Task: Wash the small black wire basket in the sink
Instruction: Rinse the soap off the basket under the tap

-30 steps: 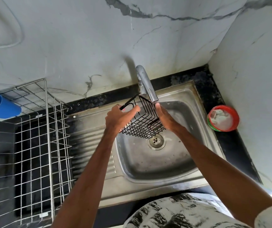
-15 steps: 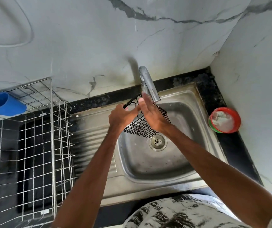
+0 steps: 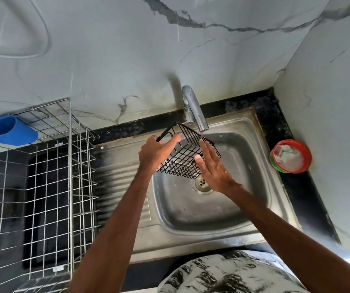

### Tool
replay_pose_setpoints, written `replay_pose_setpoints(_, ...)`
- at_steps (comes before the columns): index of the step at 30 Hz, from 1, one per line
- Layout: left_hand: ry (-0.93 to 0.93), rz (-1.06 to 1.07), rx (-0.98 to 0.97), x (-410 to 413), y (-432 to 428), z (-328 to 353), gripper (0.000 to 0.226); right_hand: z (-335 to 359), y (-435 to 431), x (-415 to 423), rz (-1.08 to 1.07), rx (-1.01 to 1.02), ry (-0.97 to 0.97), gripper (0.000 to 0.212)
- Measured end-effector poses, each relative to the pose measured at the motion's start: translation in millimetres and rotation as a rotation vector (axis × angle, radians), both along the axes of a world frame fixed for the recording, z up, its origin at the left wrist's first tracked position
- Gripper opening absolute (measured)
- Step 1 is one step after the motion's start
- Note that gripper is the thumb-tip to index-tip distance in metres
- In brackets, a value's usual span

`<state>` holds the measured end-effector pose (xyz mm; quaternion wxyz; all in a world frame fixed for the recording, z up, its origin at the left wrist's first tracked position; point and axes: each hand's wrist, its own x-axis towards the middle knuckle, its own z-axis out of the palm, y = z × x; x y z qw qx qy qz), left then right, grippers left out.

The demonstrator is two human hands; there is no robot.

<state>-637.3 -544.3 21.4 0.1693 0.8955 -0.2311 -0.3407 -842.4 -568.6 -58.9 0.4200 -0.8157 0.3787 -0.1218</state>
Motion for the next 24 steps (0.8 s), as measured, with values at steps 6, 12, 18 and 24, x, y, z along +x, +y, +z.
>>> replay_pose_setpoints(6,-0.040,-0.002,-0.015,-5.1,2.9,-1.8,0.109,46.2,15.6,40.4,0.057,-0.146,-0.040,0.074)
replay_pose_setpoints(12,-0.034,0.006,-0.011,-3.6,6.1,-0.3,0.111,30.9,14.5,25.3,0.120,-0.134,0.025,0.068)
replay_pose_setpoints(18,-0.040,0.025,0.009,-2.2,7.5,-6.9,0.115,6.3,9.7,-0.8,0.102,-0.088,0.069,0.070)
replay_pose_setpoints(24,-0.035,0.062,0.002,1.1,8.4,-8.9,0.120,-20.1,-11.2,-16.7,0.031,0.018,0.002,0.062)
